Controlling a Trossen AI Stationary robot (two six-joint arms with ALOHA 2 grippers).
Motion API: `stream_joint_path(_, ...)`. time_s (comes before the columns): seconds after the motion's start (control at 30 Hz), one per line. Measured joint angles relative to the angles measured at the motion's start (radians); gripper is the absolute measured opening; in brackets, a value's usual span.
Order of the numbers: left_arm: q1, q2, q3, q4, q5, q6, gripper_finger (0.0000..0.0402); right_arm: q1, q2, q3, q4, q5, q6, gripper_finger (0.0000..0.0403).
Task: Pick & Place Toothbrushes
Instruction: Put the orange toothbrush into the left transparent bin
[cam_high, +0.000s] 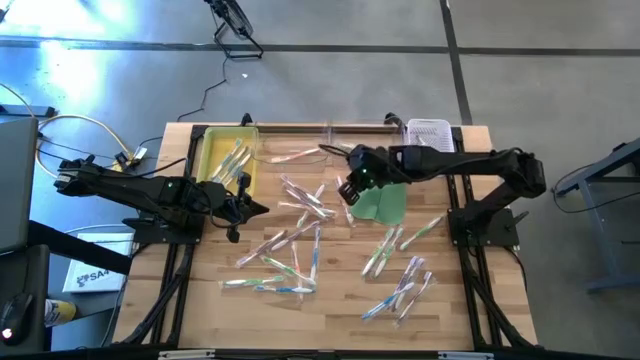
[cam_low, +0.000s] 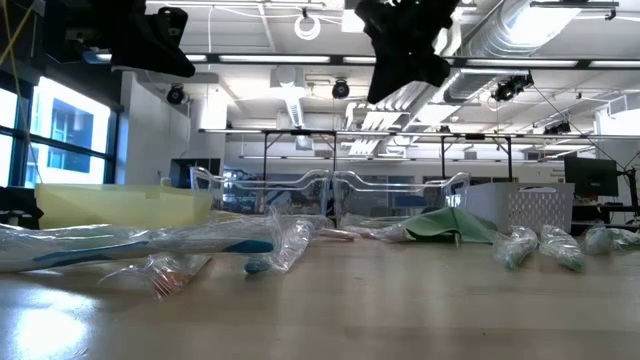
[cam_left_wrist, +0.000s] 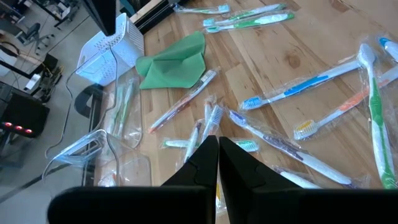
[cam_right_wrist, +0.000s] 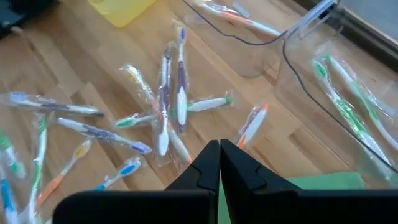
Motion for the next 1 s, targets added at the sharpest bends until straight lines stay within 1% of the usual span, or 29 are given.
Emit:
stream_joint_path(0.1, 0.0, 0.0, 0.0, 0.0, 0.0, 0.0, 0.001, 0.017, 0.03, 0.0, 0.007, 0.01, 0.043, 0.0003)
stream_joint_path(0.37, 0.0, 0.0, 0.0, -0.001, 0.0, 0.0, 0.001, 0.048, 0.129, 0.0, 0.021, 0.036, 0.095, 0.0003)
stream_joint_path(0.57, 0.0, 0.0, 0.0, 0.0, 0.0, 0.0, 0.001, 0.054, 0.195, 0.0, 0.024, 0.037, 0.098, 0.0004)
stream_joint_path(0.67, 0.0, 0.0, 0.0, 0.0, 0.0, 0.0, 0.001, 0.054, 0.229, 0.0, 0.029, 0.051, 0.101, 0.0011)
stream_joint_path(0.73, 0.0, 0.0, 0.0, 0.0, 0.0, 0.0, 0.001, 0.054, 0.251, 0.0, 0.029, 0.056, 0.095, 0.0021)
stream_joint_path(0.83, 0.0, 0.0, 0.0, 0.0, 0.0, 0.0, 0.001, 0.053, 0.278, 0.0, 0.031, 0.061, 0.085, 0.0048)
stream_joint_path(0.93, 0.0, 0.0, 0.0, 0.0, 0.0, 0.0, 0.001, 0.053, 0.303, 0.0, 0.03, 0.063, 0.092, 0.0087)
stream_joint_path(1.0, 0.0, 0.0, 0.0, 0.0, 0.0, 0.0, 0.001, 0.053, 0.312, 0.0, 0.031, 0.089, 0.141, 0.0114)
